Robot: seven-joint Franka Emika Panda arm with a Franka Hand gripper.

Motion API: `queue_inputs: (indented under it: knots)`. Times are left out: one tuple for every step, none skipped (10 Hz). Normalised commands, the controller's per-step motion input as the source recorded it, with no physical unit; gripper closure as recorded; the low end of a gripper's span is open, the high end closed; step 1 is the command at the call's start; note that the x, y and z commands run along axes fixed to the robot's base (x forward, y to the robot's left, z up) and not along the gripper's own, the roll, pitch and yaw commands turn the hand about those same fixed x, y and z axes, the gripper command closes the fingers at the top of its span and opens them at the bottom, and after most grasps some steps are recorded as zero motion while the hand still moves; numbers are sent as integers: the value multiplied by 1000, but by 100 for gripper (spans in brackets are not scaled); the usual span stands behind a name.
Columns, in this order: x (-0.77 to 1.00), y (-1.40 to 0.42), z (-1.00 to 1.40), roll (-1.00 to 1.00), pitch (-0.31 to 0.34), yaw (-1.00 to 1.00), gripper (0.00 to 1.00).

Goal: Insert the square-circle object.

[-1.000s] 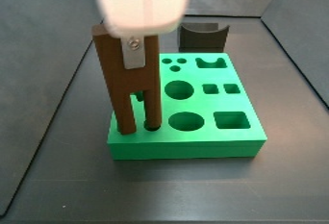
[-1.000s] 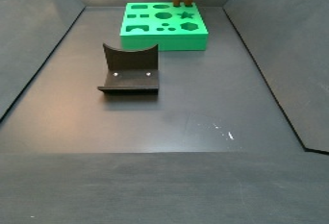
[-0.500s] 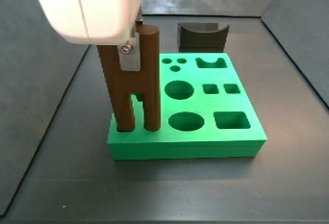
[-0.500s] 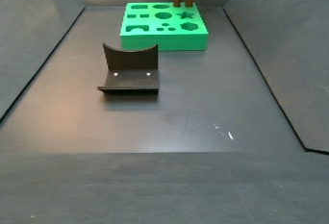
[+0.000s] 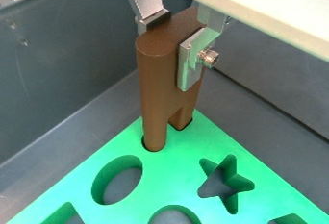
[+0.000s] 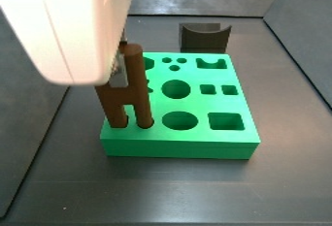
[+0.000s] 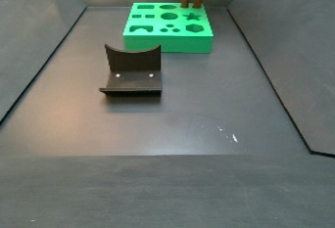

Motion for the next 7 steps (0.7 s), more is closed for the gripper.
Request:
queue_inputs:
  knots:
    - [69,0,-474,0,0,-89,100]
    - [111,0,-440,-20,20,-100,100]
    - [120,0,-457,-36,30,-91,100]
    - [251,0,-446,-66,106,-100,100]
    - [280,0,-369,-114,126,-129,100]
    - [257,146,-266,-183,96,-66,100]
    - [120,37,0,-43,81,-29,100]
